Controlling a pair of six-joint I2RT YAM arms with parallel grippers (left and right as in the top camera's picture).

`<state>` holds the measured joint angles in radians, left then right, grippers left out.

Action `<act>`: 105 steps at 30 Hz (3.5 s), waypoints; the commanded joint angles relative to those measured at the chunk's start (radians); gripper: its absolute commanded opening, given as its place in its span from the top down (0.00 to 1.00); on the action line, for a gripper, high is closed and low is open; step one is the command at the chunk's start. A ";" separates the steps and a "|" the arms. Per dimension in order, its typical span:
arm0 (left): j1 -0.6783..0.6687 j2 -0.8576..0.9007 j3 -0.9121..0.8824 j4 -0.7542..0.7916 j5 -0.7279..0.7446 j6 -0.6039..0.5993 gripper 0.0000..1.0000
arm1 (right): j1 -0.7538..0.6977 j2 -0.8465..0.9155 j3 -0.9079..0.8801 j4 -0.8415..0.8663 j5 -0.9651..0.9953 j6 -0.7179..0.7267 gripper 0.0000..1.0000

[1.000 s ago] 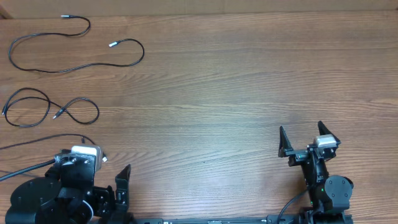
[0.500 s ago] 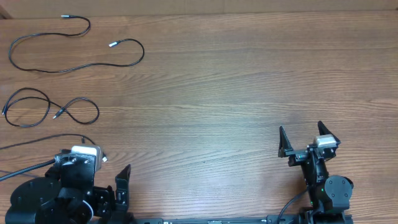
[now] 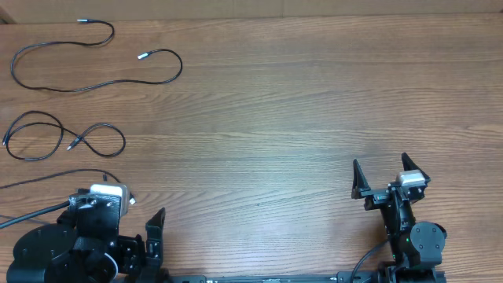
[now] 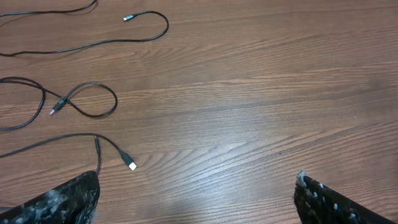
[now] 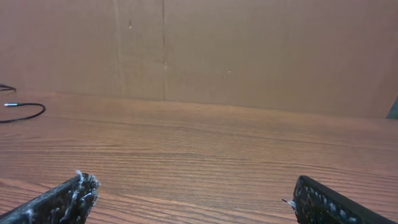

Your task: Untangle cables

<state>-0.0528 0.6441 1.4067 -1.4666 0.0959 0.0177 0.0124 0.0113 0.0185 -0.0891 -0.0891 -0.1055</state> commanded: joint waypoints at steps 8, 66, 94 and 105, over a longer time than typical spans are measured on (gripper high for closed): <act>-0.007 -0.001 -0.017 0.001 -0.006 -0.014 0.00 | -0.007 -0.008 -0.010 0.009 0.001 -0.004 0.00; -0.020 -0.533 -1.114 1.266 0.073 0.039 0.01 | -0.007 -0.008 -0.010 0.009 0.001 -0.004 0.00; -0.018 -0.640 -1.402 1.389 -0.084 -0.051 0.00 | -0.007 -0.008 -0.010 0.009 0.001 -0.004 0.00; -0.018 -0.639 -1.402 1.388 -0.114 -0.109 0.00 | -0.007 -0.008 -0.010 0.009 0.001 -0.004 0.00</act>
<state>-0.0662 0.0147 0.0090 -0.0776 -0.0051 -0.1246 0.0128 0.0109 0.0185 -0.0830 -0.0891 -0.1059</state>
